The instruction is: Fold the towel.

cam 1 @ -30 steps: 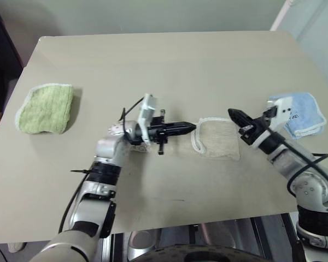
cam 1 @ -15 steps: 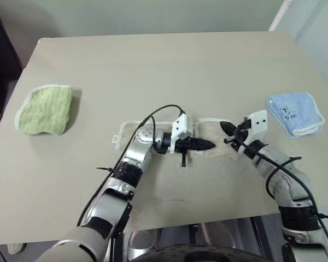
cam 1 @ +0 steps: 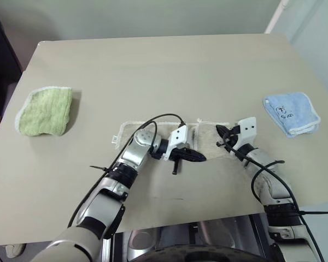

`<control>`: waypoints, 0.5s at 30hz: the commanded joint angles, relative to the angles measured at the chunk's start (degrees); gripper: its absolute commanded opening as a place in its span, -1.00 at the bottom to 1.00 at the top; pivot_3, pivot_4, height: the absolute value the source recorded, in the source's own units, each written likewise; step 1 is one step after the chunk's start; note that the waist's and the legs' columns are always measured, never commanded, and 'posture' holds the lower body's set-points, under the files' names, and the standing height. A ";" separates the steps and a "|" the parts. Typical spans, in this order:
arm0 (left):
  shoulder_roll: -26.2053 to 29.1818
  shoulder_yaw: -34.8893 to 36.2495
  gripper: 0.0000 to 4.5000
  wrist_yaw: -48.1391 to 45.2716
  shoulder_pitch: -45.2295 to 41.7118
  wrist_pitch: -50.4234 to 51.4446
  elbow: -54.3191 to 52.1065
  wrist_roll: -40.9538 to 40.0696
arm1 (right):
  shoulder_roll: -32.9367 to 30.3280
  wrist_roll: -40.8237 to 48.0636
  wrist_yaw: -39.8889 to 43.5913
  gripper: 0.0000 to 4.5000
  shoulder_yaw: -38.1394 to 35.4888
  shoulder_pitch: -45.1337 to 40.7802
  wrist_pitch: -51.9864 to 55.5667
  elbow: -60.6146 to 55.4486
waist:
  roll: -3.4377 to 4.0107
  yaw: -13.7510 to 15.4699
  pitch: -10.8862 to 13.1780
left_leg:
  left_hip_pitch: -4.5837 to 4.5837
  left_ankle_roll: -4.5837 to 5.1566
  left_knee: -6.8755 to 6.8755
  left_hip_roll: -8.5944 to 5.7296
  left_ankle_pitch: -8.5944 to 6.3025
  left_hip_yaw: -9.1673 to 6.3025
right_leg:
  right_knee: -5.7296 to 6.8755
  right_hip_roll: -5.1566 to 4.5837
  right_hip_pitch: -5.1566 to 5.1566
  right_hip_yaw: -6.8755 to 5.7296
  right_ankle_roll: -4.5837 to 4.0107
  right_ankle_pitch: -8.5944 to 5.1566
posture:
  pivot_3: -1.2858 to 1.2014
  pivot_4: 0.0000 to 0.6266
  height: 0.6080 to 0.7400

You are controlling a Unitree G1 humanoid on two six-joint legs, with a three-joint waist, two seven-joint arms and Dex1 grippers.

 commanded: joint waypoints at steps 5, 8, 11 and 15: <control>1.42 9.38 -1.00 -2.93 -0.72 20.27 -12.00 -15.97 | -0.86 4.62 3.38 -0.33 -5.17 0.11 1.70 -4.33 | 0.05 0.02 0.04 | -0.14 -0.01 -0.01 -0.01 0.00 0.00 | -0.05 0.01 -0.09 -0.01 -0.30 0.19 | 0.03 -0.52 1.00; 1.62 13.65 -0.92 0.49 -1.62 27.64 -17.83 -21.79 | -2.99 9.62 7.13 0.11 -7.33 0.05 4.41 -10.35 | 0.13 0.32 0.08 | -0.37 -0.03 -0.02 -0.02 0.02 0.02 | -0.23 0.02 -0.20 -0.01 -0.29 0.21 | 0.03 -0.52 1.00; 2.53 17.56 -0.59 4.84 -2.75 31.54 -21.46 -24.81 | -6.91 14.49 11.24 0.55 -9.07 -1.36 8.62 -14.40 | 0.13 0.35 0.08 | -0.43 -0.07 -0.02 -0.03 -0.01 0.09 | -0.33 0.00 -0.20 0.00 -0.20 0.09 | 0.03 -0.52 1.00; 4.70 20.39 0.03 9.01 -3.27 34.46 -23.71 -26.51 | -10.54 18.27 13.79 1.00 -9.60 -3.69 12.96 -17.25 | 0.12 0.31 0.08 | -0.40 -0.23 -0.03 -0.02 0.08 0.13 | -0.33 0.01 -0.20 0.05 -0.21 -0.10 | 0.03 -0.52 1.00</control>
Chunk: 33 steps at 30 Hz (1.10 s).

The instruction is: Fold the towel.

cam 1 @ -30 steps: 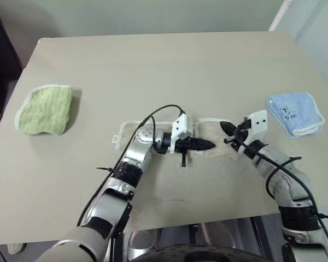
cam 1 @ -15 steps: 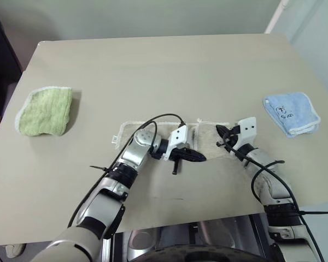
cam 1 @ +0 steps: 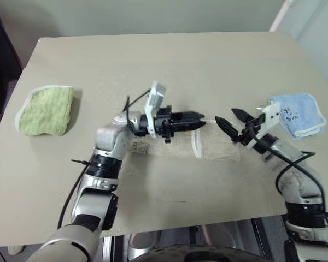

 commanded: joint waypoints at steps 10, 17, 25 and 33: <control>21.79 12.01 0.99 3.22 12.61 12.75 -11.17 -7.61 | -6.26 5.62 8.70 1.00 4.06 -5.59 7.19 -10.43 | -0.02 -0.62 0.02 | 0.14 -0.55 -0.48 0.15 0.16 -0.01 | 0.14 0.20 -0.23 -0.01 -0.19 -0.45 | 0.03 -0.52 1.00; 26.96 26.13 0.99 16.26 16.84 32.46 -13.29 -19.40 | -5.24 1.41 9.07 1.00 8.63 -5.64 5.07 -7.94 | -0.08 -0.05 0.00 | 0.03 -0.58 -0.46 0.11 0.04 0.02 | 0.18 0.12 -0.34 -0.05 -0.35 -0.60 | 0.03 -0.52 1.00; 31.42 37.52 0.99 25.63 22.88 55.83 -8.35 -32.14 | -0.72 1.10 7.96 1.00 9.36 -7.03 5.38 -4.94 | -0.10 -0.35 0.01 | 0.17 -0.86 -0.49 0.11 0.15 0.06 | 0.74 0.13 -0.51 -0.06 -0.63 -0.77 | 0.03 -0.52 1.00; 39.40 33.03 0.99 33.42 31.26 55.98 -1.25 -41.12 | 1.65 1.45 6.84 1.00 9.20 -7.86 6.75 -3.90 | -0.28 -0.61 0.01 | 0.45 -1.14 -1.10 0.14 0.22 -0.12 | 1.22 0.31 -0.79 -0.02 -1.12 -0.70 | 0.03 -0.52 1.00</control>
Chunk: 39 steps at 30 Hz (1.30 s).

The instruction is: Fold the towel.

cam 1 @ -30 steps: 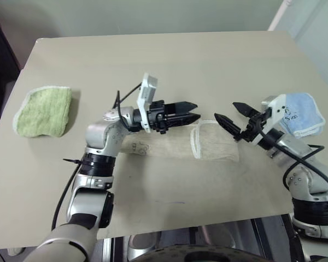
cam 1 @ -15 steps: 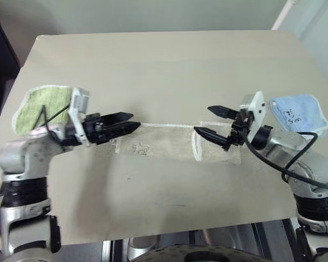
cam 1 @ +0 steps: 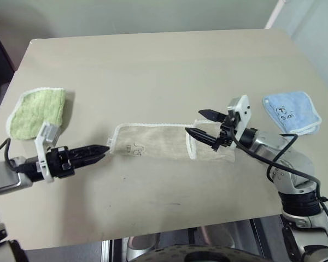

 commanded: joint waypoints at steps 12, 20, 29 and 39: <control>-8.63 -3.56 0.99 19.45 -8.60 0.34 9.08 -10.52 | 1.21 0.36 -2.95 1.00 -2.54 -0.21 0.41 -1.70 | -0.06 0.15 0.03 | 0.31 -0.37 -0.07 -0.02 0.29 -0.10 | 0.53 0.10 -0.03 0.01 -0.41 0.22 | 0.03 -0.52 1.00; -10.88 -3.10 0.99 27.66 -13.37 0.34 16.08 -12.90 | 0.83 0.50 -4.48 1.00 -3.83 1.34 1.25 -3.31 | -0.14 0.14 0.07 | 0.50 -0.67 -0.20 -0.01 0.49 -0.10 | 0.67 0.16 0.02 0.02 -0.44 0.19 | 0.03 -0.52 1.00; -12.19 -3.83 0.99 32.25 -13.80 0.34 17.46 -15.59 | 0.91 0.34 -5.81 1.00 -4.51 2.11 1.49 -3.94 | -0.15 0.15 0.08 | 0.84 -0.58 -0.39 -0.04 0.55 -0.11 | 0.68 0.16 0.27 0.04 -0.47 0.20 | 0.03 -0.52 1.00; -14.51 -2.99 0.27 32.42 -14.01 -1.18 14.65 -13.56 | 0.62 -0.17 -6.64 1.00 -4.98 2.62 1.01 -4.35 | -0.34 0.45 0.19 | 0.84 -0.59 -0.42 -0.09 0.55 -0.14 | 0.66 0.15 0.29 0.05 -0.42 0.15 | 0.03 -0.52 1.00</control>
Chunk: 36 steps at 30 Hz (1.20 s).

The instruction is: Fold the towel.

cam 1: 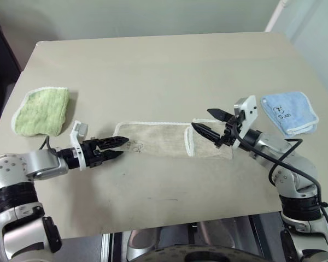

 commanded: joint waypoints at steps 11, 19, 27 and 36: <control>1.74 0.77 -0.98 -4.72 -2.40 0.84 -1.22 1.65 | -0.80 0.00 -0.51 1.00 -2.03 0.77 -0.52 -3.22 | -0.27 -0.01 0.16 | 0.00 -0.08 -0.17 0.01 0.03 -0.01 | 0.00 0.01 -0.04 -0.01 -0.02 -0.13 | 0.03 -0.52 1.00; 4.15 -3.61 -0.98 -10.96 -7.21 1.41 -2.57 2.65 | -1.88 0.94 -0.26 1.00 -3.16 1.88 -0.18 -4.67 | -0.42 0.03 0.24 | -0.01 -0.08 -0.18 0.00 0.03 -0.02 | -0.02 0.00 -0.03 -0.01 -0.01 -0.13 | 0.03 -0.52 1.00; 5.30 -13.33 -0.98 -17.08 -12.55 1.41 -8.29 2.38 | -4.13 3.53 0.06 1.00 -6.74 4.65 1.36 -8.13 | -0.55 0.30 0.32 | -0.02 -0.61 -0.21 0.02 0.31 -0.02 | -0.02 0.00 -0.05 -0.01 0.04 -0.23 | 0.03 -0.52 1.00; 1.48 -29.67 -0.98 -32.72 -26.59 1.41 -10.21 8.66 | -7.61 7.48 -2.67 1.00 -15.11 10.15 3.97 -13.92 | -0.62 1.22 0.33 | -0.12 -0.45 -0.09 -0.11 0.23 -0.03 | -0.23 -0.10 0.14 -0.01 0.26 -0.36 | 0.03 -0.52 1.00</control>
